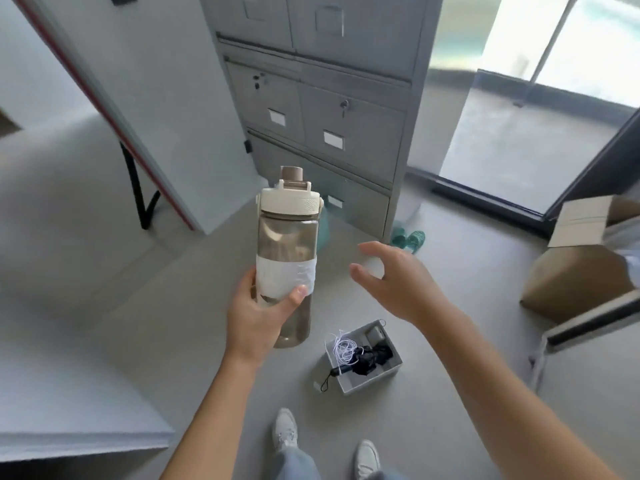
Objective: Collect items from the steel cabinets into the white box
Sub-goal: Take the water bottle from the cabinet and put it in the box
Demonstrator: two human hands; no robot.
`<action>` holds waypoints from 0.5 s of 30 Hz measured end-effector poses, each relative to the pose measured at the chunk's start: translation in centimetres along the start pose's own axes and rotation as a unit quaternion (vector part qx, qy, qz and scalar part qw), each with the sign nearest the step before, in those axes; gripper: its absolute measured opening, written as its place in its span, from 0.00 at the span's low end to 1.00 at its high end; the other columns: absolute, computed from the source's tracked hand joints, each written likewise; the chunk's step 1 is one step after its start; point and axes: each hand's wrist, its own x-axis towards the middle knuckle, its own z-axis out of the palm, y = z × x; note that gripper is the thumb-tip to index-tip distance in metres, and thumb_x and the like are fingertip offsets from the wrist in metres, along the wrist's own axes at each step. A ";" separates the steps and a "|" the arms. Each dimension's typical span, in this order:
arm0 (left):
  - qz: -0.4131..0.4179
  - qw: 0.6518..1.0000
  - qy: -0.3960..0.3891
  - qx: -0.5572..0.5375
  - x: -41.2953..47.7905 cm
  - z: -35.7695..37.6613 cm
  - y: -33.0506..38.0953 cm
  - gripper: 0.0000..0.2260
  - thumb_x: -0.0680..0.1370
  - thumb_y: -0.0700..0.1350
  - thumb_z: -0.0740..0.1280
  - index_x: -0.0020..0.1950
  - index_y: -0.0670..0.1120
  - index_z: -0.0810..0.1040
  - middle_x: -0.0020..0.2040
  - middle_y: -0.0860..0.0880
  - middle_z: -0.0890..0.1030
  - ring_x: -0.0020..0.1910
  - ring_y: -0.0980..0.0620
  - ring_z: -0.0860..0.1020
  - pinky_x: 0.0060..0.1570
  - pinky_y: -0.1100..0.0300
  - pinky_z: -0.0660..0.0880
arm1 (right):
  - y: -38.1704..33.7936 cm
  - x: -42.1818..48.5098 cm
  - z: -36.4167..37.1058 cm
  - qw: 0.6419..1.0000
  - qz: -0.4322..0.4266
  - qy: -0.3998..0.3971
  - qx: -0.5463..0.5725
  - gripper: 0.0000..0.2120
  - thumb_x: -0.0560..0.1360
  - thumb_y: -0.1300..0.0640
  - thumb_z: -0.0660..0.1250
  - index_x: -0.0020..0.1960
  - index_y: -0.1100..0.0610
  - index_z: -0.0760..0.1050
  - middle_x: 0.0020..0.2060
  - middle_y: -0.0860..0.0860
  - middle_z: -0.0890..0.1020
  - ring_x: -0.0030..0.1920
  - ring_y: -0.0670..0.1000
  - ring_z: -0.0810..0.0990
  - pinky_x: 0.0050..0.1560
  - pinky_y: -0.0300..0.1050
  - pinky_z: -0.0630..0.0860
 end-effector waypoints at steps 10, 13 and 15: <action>-0.075 0.979 -0.178 0.067 8.0 7.3 -10.3 0.33 0.59 0.55 0.83 0.59 0.53 0.73 0.55 0.52 0.81 0.52 0.58 0.81 0.43 0.67 0.77 | 8.9 1.9 6.7 0.973 0.217 -0.014 0.072 0.24 0.79 0.41 0.65 0.72 0.49 0.73 0.67 0.45 0.79 0.63 0.49 0.79 0.64 0.46 0.72; -0.096 0.966 -0.224 0.086 11.2 9.3 -14.5 0.36 0.58 0.56 0.83 0.61 0.52 0.73 0.57 0.53 0.81 0.52 0.60 0.80 0.47 0.65 0.77 | 11.2 3.9 10.1 0.959 0.271 -0.017 0.086 0.23 0.79 0.42 0.65 0.72 0.49 0.73 0.65 0.47 0.81 0.63 0.52 0.79 0.62 0.49 0.74; -0.111 0.957 -0.247 0.104 13.1 10.9 -17.8 0.38 0.56 0.60 0.81 0.62 0.53 0.72 0.57 0.54 0.80 0.54 0.59 0.80 0.50 0.61 0.78 | 13.2 5.2 12.9 0.947 0.304 -0.020 0.099 0.22 0.79 0.43 0.65 0.70 0.49 0.74 0.62 0.48 0.83 0.61 0.53 0.80 0.60 0.49 0.75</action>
